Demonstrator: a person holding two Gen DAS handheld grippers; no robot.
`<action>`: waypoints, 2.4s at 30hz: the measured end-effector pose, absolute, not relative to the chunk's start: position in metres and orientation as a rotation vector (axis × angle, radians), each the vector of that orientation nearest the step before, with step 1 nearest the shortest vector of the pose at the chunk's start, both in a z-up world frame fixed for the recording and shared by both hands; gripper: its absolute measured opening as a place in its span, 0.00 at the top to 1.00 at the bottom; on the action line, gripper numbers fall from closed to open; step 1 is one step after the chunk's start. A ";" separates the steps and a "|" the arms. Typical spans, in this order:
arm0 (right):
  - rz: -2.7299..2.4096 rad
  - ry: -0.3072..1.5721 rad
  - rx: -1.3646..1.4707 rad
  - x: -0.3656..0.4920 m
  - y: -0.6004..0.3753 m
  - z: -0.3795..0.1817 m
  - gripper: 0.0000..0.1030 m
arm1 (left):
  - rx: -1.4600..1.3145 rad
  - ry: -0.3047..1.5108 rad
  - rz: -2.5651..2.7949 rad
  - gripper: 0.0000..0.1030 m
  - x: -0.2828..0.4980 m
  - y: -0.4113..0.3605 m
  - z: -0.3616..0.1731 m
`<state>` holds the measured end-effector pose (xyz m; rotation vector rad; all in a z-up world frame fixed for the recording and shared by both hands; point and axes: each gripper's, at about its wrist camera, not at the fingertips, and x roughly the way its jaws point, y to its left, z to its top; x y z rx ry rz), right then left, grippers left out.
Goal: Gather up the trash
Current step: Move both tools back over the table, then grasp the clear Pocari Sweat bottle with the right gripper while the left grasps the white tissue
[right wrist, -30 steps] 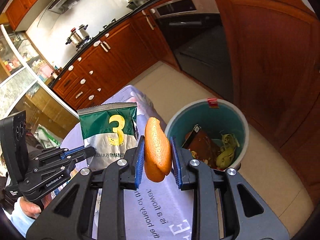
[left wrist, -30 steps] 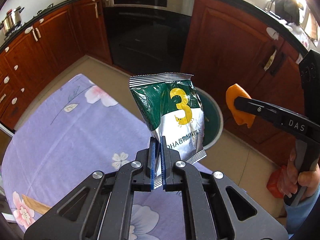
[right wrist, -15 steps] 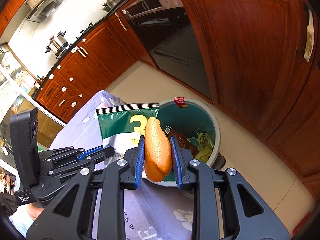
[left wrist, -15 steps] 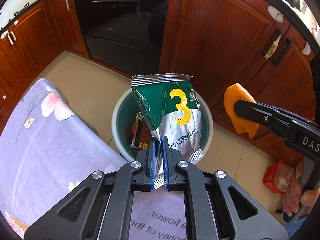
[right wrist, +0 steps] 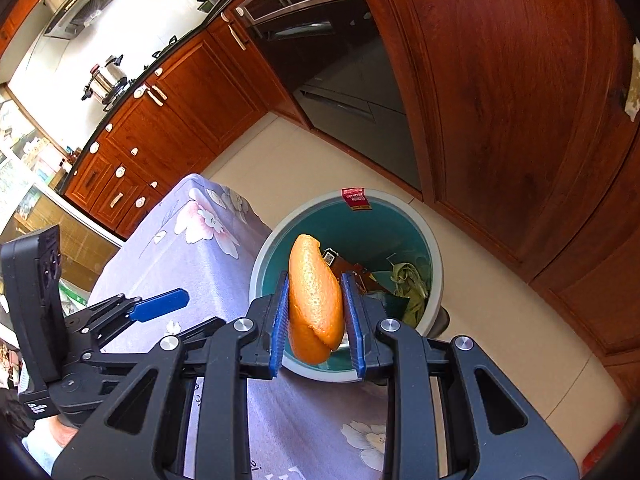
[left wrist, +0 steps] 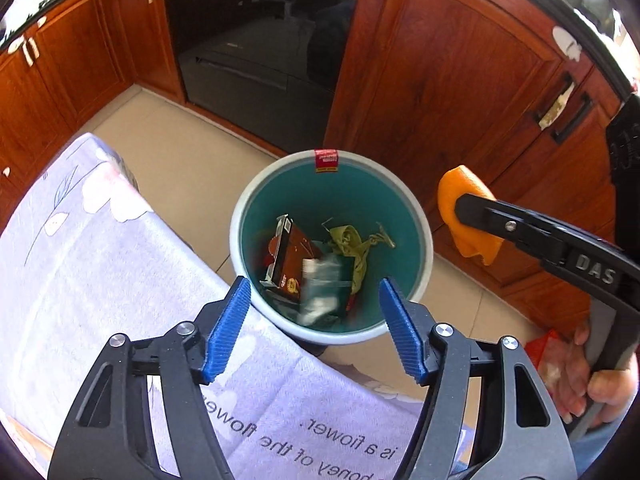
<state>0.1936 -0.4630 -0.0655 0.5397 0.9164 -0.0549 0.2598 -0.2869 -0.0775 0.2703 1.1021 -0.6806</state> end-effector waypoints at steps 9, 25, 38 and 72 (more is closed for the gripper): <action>-0.048 0.949 0.542 0.210 -0.450 -0.074 0.40 | 0.234 1.084 -0.669 0.20 0.254 -0.270 -0.068; -0.085 1.010 0.540 0.211 -0.430 -0.075 0.14 | 0.188 1.087 -0.655 0.04 0.242 -0.241 -0.059; -0.072 1.019 0.487 0.205 -0.401 -0.062 0.10 | 0.150 1.054 -0.654 0.04 0.226 -0.215 -0.048; 0.332 1.113 0.113 0.175 -0.131 -0.026 0.10 | 0.150 0.959 -0.280 0.04 0.102 0.082 -0.033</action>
